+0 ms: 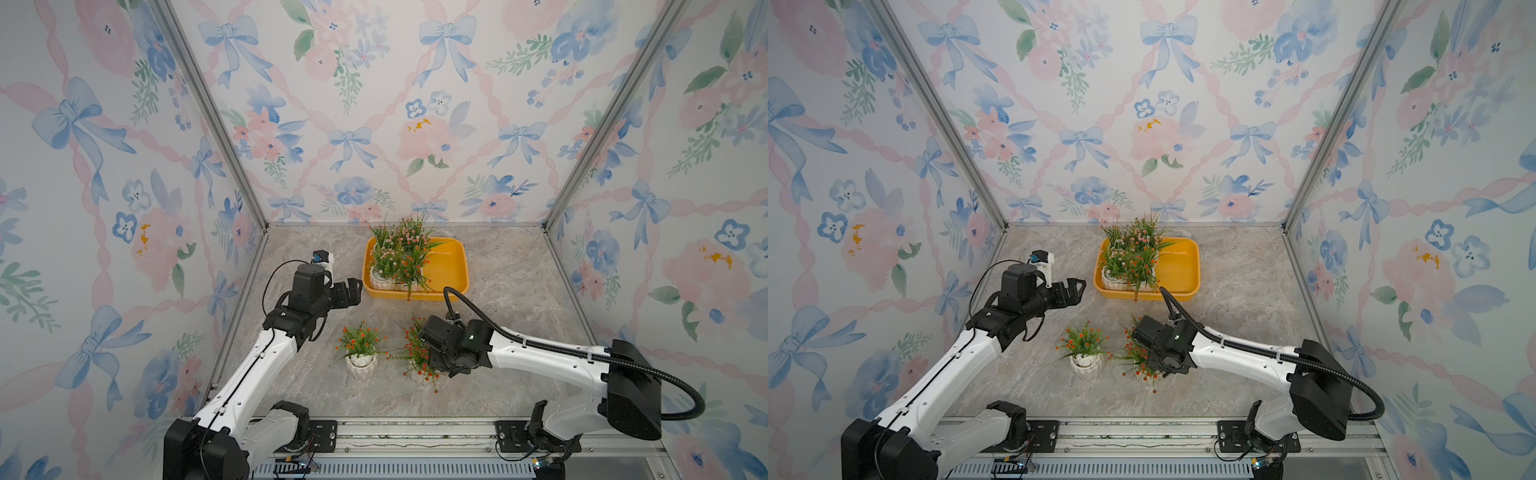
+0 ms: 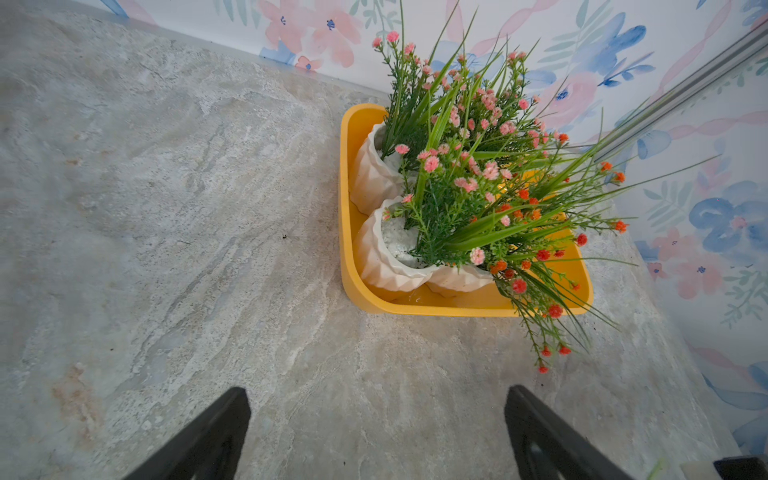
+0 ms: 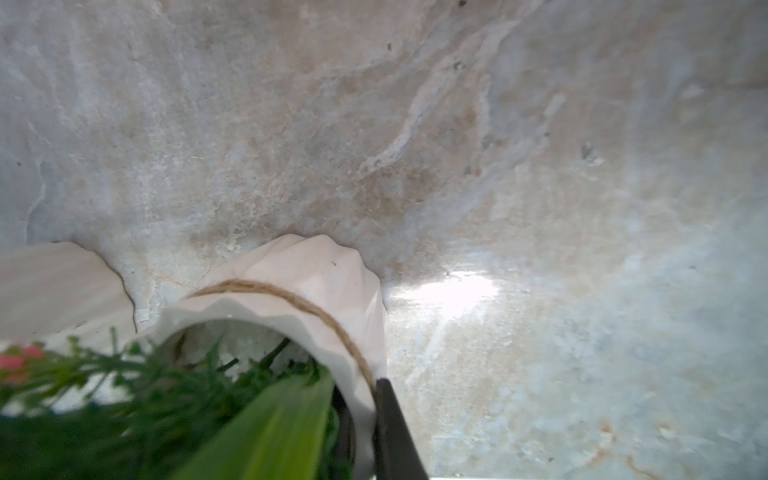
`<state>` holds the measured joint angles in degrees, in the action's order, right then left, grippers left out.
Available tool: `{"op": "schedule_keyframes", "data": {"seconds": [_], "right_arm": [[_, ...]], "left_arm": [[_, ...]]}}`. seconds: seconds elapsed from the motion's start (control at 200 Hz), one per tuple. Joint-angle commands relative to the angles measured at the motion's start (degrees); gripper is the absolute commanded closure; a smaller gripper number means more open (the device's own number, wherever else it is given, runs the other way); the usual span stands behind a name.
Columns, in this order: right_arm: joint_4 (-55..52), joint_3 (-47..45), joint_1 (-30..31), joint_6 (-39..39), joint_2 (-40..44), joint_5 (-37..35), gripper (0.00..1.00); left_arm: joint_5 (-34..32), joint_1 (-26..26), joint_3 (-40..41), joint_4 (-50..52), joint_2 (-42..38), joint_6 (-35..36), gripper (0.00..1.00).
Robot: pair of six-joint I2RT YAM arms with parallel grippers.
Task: Put the potted gypsophila into the storage box
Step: Pick up the baby's breath potted plant from the center of the board, then place the baby's breath potted plant at the storage box.
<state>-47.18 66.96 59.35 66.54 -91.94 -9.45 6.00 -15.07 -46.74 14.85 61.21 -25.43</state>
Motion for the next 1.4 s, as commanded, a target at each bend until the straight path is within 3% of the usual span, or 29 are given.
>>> {"op": "schedule_keyframes", "data": {"seconds": [0.0, 0.305, 0.515, 0.79, 0.995, 1.395], "right_arm": [[-4.27, 4.03, -2.53, -4.02, 1.24, -2.20, 1.00], [-7.04, 9.32, -14.40, -16.52, 5.52, -1.45, 0.99], [-2.69, 15.70, -25.69, -26.19, 3.05, 2.88, 0.99], [-0.64, 32.78, -37.42, -35.18, -10.91, 9.95, 0.99], [-4.74, 46.22, -39.77, -41.07, -23.66, 10.10, 0.99], [-6.78, 63.75, -43.62, -41.05, -42.14, 12.36, 0.98]], "left_arm": [[-1.37, 0.67, -0.49, 0.36, 0.92, 1.38, 0.02], [-4.11, 0.92, -2.60, 0.19, 4.17, -0.87, 0.02], [-4.88, 0.94, -3.43, -0.25, 6.60, -3.52, 0.02], [-9.65, 0.92, -3.99, -0.78, 6.14, -6.61, 0.02], [-13.29, 0.86, -2.64, -0.77, 4.01, -9.56, 0.02], [-16.21, 0.83, -1.89, -0.83, 2.22, -13.58, 0.02]]}}
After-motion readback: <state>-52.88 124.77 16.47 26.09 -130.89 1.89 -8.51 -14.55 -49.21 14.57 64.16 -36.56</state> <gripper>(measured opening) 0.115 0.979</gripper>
